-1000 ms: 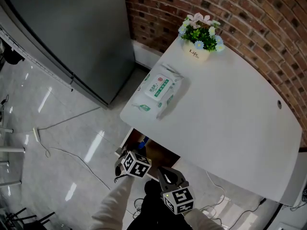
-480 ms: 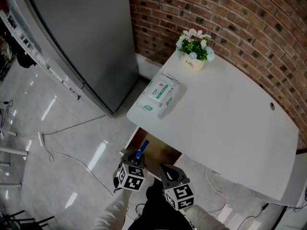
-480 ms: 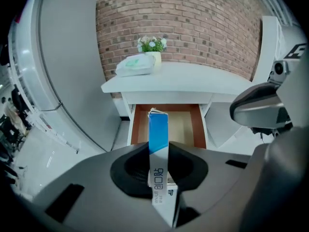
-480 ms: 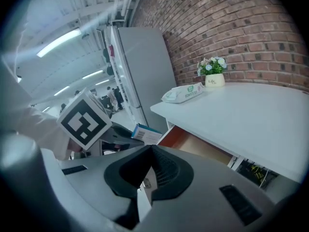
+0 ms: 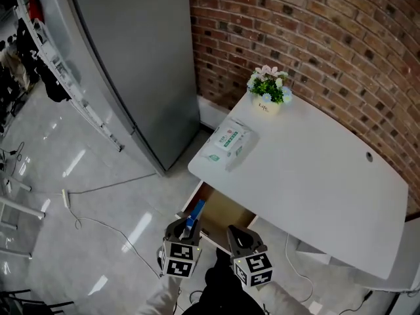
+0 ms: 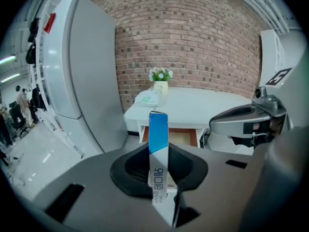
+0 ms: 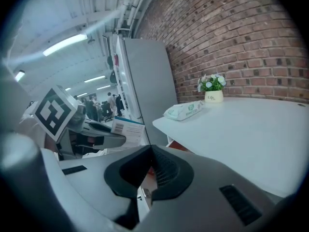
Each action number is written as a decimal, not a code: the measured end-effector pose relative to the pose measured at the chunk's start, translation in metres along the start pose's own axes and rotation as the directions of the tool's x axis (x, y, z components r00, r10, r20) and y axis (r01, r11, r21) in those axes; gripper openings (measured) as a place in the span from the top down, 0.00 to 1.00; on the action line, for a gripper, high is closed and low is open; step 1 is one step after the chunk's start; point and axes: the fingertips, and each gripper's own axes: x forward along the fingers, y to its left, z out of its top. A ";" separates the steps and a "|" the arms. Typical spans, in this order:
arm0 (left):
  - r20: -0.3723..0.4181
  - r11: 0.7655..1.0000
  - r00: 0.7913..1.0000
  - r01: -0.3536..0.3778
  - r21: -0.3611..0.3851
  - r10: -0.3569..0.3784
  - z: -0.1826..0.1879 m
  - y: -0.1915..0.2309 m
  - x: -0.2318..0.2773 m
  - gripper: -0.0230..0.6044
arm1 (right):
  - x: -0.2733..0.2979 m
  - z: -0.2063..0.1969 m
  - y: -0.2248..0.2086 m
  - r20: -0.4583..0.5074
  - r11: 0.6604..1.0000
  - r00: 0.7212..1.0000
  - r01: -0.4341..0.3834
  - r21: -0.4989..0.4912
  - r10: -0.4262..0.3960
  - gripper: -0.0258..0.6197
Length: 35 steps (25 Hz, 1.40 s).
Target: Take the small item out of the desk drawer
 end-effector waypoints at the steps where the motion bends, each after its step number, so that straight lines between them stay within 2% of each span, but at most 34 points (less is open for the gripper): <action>1: 0.022 1.000 1.000 -0.009 0.000 0.009 0.005 0.002 -0.008 0.84 | -0.003 0.005 0.002 0.013 1.000 1.000 0.002 0.000 -0.002 0.92; 8: 0.116 0.996 0.991 -0.051 -0.078 0.059 0.024 0.014 -0.056 0.84 | -0.021 0.037 0.015 0.097 1.000 0.995 0.008 -0.007 -0.007 0.92; 17: 0.217 0.992 0.971 -0.082 -0.099 0.102 0.034 0.020 -0.110 0.84 | -0.048 0.060 0.031 0.159 0.999 0.987 0.007 -0.041 0.000 0.92; 21: 0.267 0.989 0.955 -0.105 -0.100 0.128 0.037 0.023 -0.132 0.84 | -0.059 0.069 0.037 0.189 0.999 0.982 0.009 -0.049 0.001 0.92; 28: 0.313 0.985 0.934 -0.146 -0.096 0.169 0.035 0.027 -0.165 0.84 | -0.079 0.081 0.048 0.233 0.998 0.972 0.000 -0.057 0.014 0.92; 35: 0.358 0.975 0.909 -0.174 -0.139 0.213 0.035 0.033 -0.188 0.84 | -0.096 0.095 0.051 0.281 0.995 0.960 0.027 -0.101 0.002 0.92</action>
